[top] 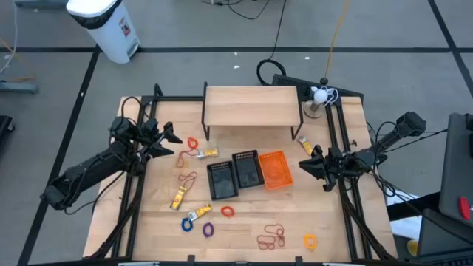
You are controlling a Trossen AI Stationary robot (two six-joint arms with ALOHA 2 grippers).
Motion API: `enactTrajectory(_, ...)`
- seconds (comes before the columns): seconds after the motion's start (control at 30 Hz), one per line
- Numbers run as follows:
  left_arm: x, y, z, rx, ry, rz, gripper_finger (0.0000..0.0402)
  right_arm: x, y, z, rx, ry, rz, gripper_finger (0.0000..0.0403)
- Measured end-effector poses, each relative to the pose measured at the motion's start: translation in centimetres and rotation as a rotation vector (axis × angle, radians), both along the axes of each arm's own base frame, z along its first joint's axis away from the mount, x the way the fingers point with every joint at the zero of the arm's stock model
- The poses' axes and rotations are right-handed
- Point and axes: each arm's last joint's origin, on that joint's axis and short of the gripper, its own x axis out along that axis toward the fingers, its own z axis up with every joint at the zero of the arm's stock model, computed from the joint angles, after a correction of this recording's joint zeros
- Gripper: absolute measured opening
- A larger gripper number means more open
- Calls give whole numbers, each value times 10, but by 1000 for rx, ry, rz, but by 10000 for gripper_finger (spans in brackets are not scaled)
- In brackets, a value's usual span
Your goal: Pick & Place Office Desk Supplies
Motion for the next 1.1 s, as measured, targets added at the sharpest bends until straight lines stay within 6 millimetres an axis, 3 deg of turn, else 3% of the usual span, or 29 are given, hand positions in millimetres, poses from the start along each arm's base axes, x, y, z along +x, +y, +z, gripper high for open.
enactTrajectory(0.57,0,0,0,0,0,0,280,0,0,1,8,-10,-3,45)
enactTrajectory(0.7,0,0,0,31,-13,4,280,-2,-4,7,-12,-51,-107,45)
enactTrajectory(0.93,1,2,1,197,-95,94,280,-3,-5,9,-55,-58,-146,45)
enactTrajectory(1.1,1,5,2,146,-99,189,280,-4,-8,14,-49,-96,-185,45)
